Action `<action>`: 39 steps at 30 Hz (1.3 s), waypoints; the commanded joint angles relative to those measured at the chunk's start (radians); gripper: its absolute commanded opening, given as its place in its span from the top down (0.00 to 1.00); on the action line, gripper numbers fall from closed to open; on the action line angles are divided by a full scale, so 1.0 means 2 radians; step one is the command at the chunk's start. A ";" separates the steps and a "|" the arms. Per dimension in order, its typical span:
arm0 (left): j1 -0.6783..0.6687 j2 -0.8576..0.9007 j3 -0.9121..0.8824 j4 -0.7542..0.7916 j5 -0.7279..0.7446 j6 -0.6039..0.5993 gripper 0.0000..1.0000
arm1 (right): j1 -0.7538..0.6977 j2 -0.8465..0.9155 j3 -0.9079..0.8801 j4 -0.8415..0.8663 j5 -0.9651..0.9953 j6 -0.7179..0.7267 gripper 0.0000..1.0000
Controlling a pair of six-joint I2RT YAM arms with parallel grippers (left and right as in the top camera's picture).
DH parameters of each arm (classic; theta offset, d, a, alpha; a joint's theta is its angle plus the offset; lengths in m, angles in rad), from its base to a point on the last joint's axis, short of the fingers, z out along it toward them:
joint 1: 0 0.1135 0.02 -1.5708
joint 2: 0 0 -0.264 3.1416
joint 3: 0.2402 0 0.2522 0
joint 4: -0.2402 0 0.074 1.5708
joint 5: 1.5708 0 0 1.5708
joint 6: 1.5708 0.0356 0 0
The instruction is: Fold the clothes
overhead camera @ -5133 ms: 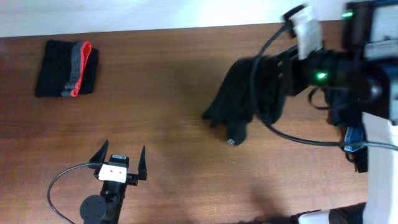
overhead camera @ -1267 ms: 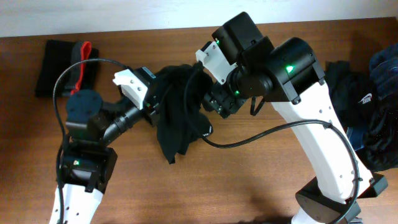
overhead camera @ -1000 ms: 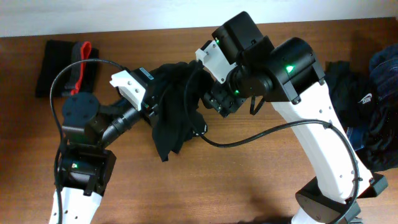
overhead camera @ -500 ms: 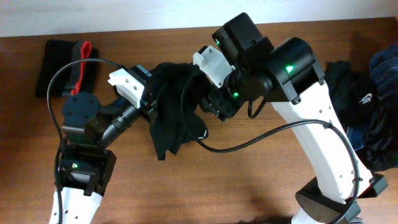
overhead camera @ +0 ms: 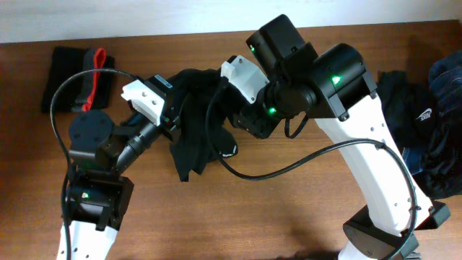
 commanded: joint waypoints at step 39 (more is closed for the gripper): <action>0.002 -0.031 0.010 -0.034 -0.001 0.006 0.93 | 0.002 -0.057 -0.056 0.078 -0.021 0.002 0.96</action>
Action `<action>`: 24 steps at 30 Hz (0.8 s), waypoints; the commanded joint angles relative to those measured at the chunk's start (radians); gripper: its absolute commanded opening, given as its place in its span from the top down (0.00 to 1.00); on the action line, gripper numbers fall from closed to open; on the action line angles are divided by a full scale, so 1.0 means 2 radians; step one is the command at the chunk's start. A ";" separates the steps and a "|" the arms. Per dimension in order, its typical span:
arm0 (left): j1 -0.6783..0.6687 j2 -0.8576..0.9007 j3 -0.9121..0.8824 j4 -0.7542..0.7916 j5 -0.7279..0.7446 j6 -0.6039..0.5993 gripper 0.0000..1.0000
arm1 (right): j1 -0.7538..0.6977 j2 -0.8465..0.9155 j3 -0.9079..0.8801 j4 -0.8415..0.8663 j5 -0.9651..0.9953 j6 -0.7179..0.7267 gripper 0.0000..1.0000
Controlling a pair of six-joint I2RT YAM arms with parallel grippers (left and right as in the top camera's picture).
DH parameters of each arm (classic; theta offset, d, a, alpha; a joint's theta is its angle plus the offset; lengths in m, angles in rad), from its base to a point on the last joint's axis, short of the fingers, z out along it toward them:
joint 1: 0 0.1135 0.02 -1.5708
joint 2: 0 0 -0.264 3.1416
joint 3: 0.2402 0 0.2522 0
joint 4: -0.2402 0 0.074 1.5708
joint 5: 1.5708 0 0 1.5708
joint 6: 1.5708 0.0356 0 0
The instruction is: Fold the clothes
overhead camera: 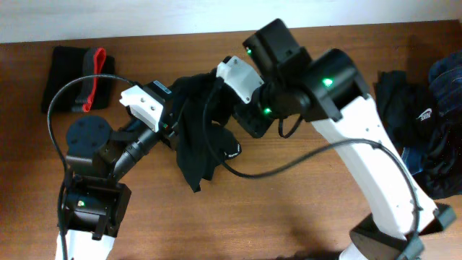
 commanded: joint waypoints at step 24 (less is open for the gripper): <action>0.002 -0.007 0.010 0.000 -0.026 0.006 0.00 | 0.002 -0.085 0.030 0.043 0.149 0.047 0.96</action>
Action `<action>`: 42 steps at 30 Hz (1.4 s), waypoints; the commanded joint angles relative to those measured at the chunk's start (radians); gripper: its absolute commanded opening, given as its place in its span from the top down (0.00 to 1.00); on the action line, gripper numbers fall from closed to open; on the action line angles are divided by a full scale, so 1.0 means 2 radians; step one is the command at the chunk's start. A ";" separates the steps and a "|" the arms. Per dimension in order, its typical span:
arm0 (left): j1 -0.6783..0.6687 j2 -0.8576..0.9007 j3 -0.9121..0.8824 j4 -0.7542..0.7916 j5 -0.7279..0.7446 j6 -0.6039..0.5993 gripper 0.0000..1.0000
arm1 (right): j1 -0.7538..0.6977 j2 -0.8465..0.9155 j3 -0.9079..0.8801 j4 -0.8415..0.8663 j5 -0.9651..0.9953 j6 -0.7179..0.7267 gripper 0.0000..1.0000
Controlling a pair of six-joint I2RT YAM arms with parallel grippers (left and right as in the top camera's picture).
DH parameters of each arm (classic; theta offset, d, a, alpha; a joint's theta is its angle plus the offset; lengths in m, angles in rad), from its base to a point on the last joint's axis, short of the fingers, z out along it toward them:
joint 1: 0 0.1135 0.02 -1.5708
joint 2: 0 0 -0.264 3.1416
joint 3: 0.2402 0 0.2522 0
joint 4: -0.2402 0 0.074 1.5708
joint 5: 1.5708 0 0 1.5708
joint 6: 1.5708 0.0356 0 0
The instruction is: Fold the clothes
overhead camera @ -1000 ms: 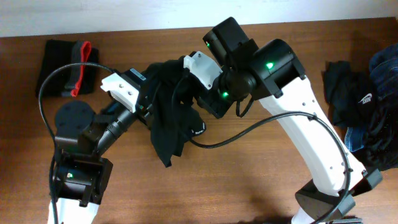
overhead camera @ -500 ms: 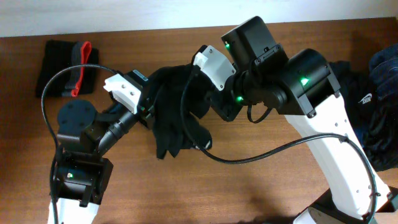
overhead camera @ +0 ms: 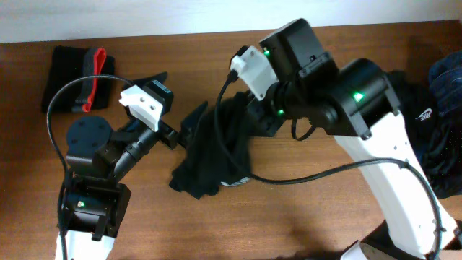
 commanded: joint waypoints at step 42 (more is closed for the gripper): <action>-0.422 0.205 0.009 -0.002 -0.443 -0.155 0.00 | 0.002 -0.079 0.025 0.134 0.136 0.332 0.96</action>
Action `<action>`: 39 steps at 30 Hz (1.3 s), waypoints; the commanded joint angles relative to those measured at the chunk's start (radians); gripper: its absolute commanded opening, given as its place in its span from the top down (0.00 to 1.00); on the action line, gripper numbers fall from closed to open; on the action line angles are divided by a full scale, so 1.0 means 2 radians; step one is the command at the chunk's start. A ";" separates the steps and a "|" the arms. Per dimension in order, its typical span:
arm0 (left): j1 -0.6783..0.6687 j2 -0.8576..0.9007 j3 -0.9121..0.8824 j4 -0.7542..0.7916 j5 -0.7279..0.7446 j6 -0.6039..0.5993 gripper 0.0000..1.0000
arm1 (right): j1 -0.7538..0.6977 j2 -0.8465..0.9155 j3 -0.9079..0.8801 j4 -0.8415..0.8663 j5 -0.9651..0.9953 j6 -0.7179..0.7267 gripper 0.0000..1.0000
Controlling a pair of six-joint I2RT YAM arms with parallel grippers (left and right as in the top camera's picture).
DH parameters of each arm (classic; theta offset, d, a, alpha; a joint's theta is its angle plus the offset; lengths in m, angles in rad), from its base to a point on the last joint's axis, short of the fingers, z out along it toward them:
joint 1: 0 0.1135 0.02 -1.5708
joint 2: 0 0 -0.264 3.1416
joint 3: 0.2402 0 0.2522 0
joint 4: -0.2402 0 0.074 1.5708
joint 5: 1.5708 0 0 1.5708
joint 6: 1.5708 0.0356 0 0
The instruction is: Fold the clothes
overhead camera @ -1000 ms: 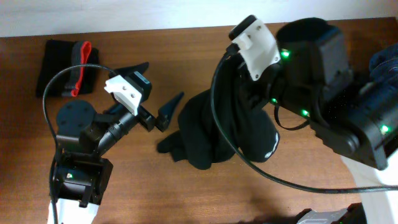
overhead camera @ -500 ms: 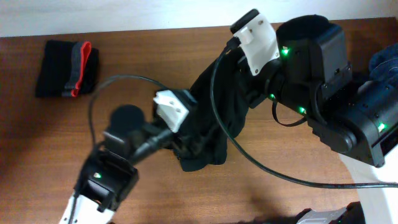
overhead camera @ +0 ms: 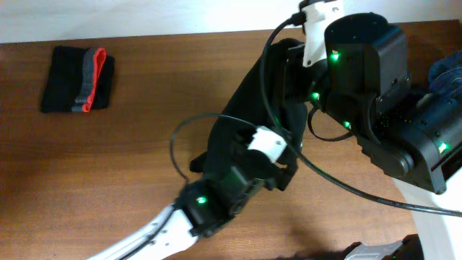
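A black garment [overhead camera: 242,101] hangs stretched from high up at the back down to the table's middle. Its top end goes up under my right arm's wrist [overhead camera: 354,50], where the right gripper is hidden by the arm's own body; the cloth hangs from there. My left arm reaches in from the front edge and lies over the garment's lower part. The left gripper [overhead camera: 283,170] is at the cloth's lower right edge, its fingers dark against the fabric, so their state is unclear.
A folded black garment with a red and grey band [overhead camera: 78,78] lies at the back left. A pile of dark and blue clothes [overhead camera: 440,76] sits at the right edge, partly under the right arm. The wooden table [overhead camera: 115,166] spans the view.
The right arm has moved right and back, drawing the garment up and out long. The left arm has left the left side and now lies across the garment's lower part in the middle.
Both grippers held the bunched black garment aloft between them at the table's back middle. Then the left gripper stood open, apart from the cloth, which hung from the right gripper onto the table. Now the cloth is stretched toward the right, with the left arm over its lower end.
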 commanded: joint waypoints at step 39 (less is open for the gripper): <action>-0.176 -0.043 0.006 0.023 -0.287 0.055 0.00 | 0.003 -0.054 0.008 0.077 0.251 0.123 0.96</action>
